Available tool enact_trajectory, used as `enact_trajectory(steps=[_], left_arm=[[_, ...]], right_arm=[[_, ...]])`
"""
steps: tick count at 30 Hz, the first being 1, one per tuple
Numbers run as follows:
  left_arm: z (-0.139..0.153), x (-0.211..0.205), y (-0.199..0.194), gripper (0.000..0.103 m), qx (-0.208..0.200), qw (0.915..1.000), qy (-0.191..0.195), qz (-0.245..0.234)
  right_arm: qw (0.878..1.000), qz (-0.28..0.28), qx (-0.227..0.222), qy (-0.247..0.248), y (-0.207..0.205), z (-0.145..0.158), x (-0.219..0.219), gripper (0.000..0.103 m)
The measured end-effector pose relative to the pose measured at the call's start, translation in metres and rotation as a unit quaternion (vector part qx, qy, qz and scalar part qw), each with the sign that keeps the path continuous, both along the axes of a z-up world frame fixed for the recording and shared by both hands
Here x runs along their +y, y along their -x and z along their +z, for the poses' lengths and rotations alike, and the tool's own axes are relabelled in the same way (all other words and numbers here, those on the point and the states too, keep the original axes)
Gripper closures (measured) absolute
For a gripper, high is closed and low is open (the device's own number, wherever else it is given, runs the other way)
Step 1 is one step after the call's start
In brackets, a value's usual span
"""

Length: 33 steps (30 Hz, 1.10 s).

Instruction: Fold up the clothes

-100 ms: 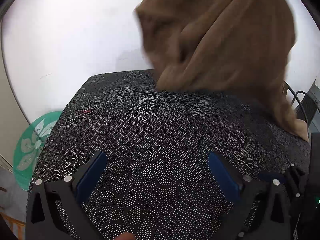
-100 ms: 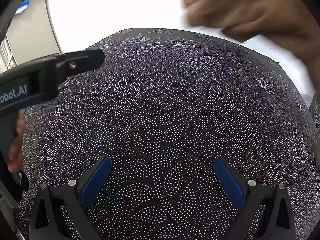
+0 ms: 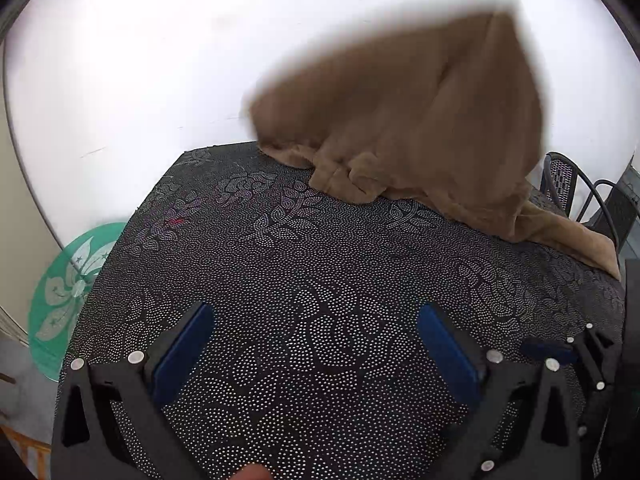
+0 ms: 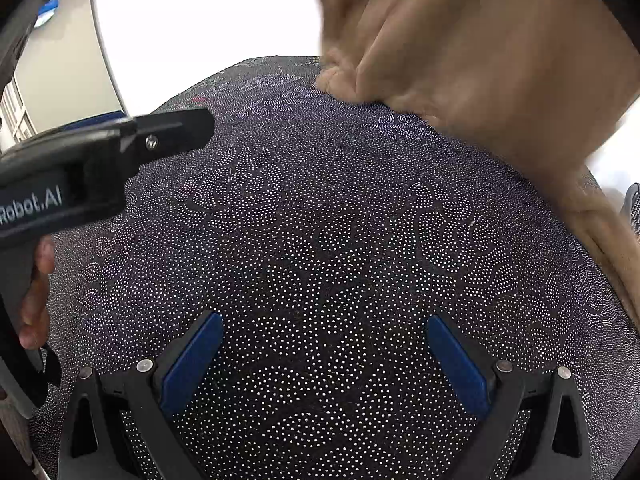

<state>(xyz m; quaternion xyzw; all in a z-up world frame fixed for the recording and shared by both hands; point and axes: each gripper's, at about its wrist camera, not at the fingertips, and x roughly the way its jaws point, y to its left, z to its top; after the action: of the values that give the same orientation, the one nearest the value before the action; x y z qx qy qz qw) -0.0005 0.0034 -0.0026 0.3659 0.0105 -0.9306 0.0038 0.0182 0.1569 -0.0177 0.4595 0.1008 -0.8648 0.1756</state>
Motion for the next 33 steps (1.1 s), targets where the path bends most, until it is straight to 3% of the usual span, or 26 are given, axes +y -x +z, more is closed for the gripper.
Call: enact_trajectory(steps=[9,18,33], left_arm=[[-0.007,0.009,0.001,0.001,0.012,0.9996,-0.014,0.021],[-0.009,0.045,0.0,0.001,0.021,0.9984,0.039,0.036],[-0.02,0.042,0.028,0.001,-0.025,0.9966,0.033,0.072]], right_arm=[[1.0,0.0,0.001,-0.001,0.0,0.002,0.0,0.0],[1.0,0.0,0.001,-0.001,0.0,0.004,0.001,0.0],[1.0,0.0,0.001,-0.001,0.004,0.002,0.001,0.0]])
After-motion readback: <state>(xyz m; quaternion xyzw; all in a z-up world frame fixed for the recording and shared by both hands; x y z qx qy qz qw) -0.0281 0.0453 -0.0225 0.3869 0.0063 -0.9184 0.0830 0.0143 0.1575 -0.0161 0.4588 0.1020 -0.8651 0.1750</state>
